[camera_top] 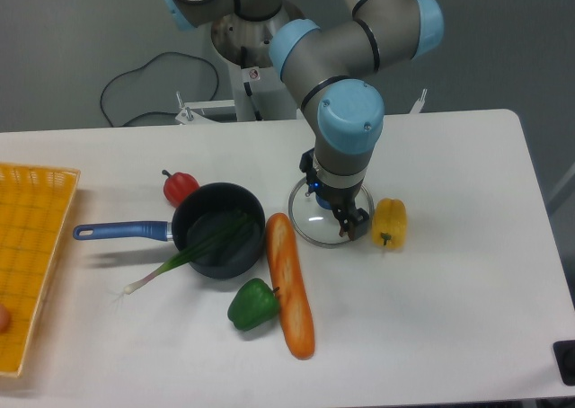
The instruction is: Place the green onion in the pot
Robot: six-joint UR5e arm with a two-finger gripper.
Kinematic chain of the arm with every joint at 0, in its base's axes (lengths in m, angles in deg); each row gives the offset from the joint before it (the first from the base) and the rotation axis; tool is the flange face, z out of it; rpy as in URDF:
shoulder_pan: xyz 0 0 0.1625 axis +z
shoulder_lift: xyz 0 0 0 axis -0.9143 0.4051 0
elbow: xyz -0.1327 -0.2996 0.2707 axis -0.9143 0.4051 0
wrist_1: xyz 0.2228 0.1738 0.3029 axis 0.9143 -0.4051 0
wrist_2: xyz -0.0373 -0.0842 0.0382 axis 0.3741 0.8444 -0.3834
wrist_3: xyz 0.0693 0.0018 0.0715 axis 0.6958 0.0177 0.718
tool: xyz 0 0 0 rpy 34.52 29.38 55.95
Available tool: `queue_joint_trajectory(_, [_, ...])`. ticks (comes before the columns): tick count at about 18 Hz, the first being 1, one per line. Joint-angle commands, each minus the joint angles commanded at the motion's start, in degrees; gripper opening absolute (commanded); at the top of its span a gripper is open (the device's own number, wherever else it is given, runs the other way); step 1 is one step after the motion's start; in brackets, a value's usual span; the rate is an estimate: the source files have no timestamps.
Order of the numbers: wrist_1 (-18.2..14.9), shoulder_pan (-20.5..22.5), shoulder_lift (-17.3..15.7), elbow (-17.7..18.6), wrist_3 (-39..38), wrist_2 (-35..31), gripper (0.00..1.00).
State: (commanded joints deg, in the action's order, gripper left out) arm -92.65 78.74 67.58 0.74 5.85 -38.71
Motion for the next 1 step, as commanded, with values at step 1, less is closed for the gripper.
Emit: queue_joint_trajectory(1, [0.00,0.26,0.00,0.00,0.00,0.00,1.00])
